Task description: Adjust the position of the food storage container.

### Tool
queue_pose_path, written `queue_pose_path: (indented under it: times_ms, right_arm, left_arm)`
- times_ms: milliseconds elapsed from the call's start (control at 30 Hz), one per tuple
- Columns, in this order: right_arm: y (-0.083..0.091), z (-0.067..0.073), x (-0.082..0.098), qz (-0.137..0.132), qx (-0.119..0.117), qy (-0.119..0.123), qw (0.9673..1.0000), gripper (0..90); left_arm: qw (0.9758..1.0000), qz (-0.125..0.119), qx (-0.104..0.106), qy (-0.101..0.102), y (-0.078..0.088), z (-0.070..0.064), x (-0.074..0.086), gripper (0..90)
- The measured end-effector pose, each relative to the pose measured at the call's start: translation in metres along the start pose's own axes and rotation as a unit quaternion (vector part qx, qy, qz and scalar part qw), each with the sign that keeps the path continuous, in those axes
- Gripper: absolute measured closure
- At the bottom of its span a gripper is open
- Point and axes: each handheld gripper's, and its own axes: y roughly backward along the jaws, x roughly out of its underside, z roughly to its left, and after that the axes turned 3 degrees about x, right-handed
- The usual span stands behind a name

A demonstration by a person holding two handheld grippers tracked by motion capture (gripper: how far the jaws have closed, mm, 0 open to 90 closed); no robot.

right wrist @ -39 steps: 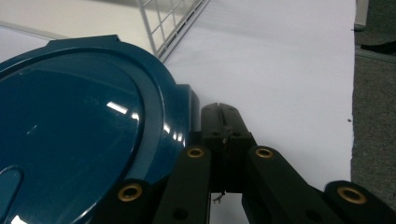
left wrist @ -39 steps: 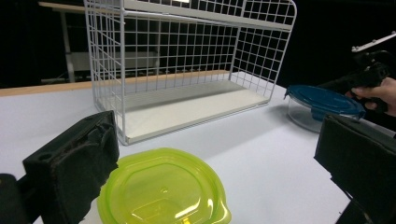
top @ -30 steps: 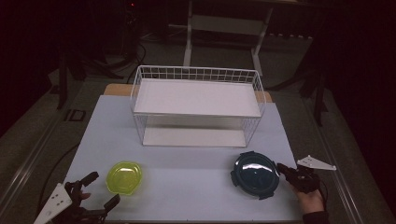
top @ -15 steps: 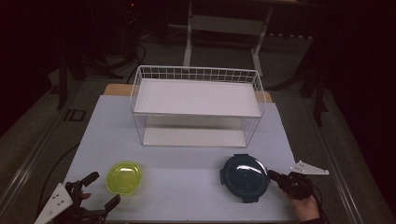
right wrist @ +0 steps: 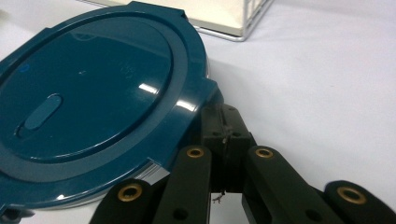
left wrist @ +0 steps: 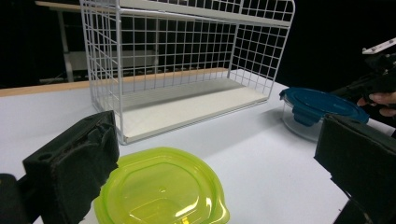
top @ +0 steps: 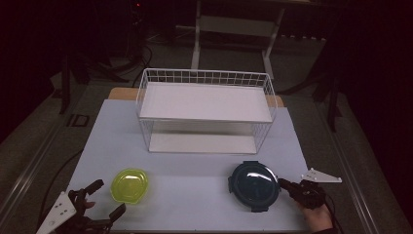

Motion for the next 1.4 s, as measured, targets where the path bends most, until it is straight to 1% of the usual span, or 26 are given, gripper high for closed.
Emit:
queue_pose_path:
  times_ms: [167, 300, 467, 667, 733, 1100, 1267, 1400]
  right_arm:
    - [-0.004, 0.008, -0.002, 0.004, -0.012, 0.008, 0.9999, 90.0]
    - [-0.011, 0.017, -0.006, 0.005, -0.025, 0.007, 0.9997, 90.0]
    - [-0.017, 0.031, -0.012, 0.012, -0.041, 0.023, 0.9988, 90.0]
    - [-0.025, 0.044, -0.017, 0.015, -0.065, 0.031, 0.9973, 90.0]
    - [-0.026, 0.045, -0.018, 0.017, -0.068, 0.032, 0.9970, 90.0]
    - [-0.038, 0.065, -0.025, 0.024, -0.091, 0.046, 0.9945, 90.0]
    - [-0.041, 0.069, -0.027, 0.027, -0.097, 0.053, 0.9935, 90.0]
    - [-0.043, 0.072, -0.028, 0.027, -0.099, 0.054, 0.9933, 90.0]
  left_arm:
    - [1.0000, 0.000, 0.001, 0.001, 0.000, 0.000, 0.000, 0.0]
    - [1.0000, -0.001, 0.000, 0.002, 0.000, 0.001, 0.000, 0.0]
    - [1.0000, 0.001, 0.002, 0.000, -0.001, 0.000, 0.000, 0.0]
    - [1.0000, 0.001, 0.003, 0.000, -0.001, 0.000, 0.000, 0.0]
    - [1.0000, 0.002, 0.003, 0.000, -0.001, 0.000, 0.000, 0.0]
    - [1.0000, 0.003, 0.006, 0.000, -0.001, 0.000, 0.000, 0.0]
    - [0.9999, 0.006, 0.008, -0.001, -0.002, 0.000, 0.000, 0.0]
    - [0.9999, 0.007, 0.011, -0.003, -0.003, -0.001, 0.000, 0.0]
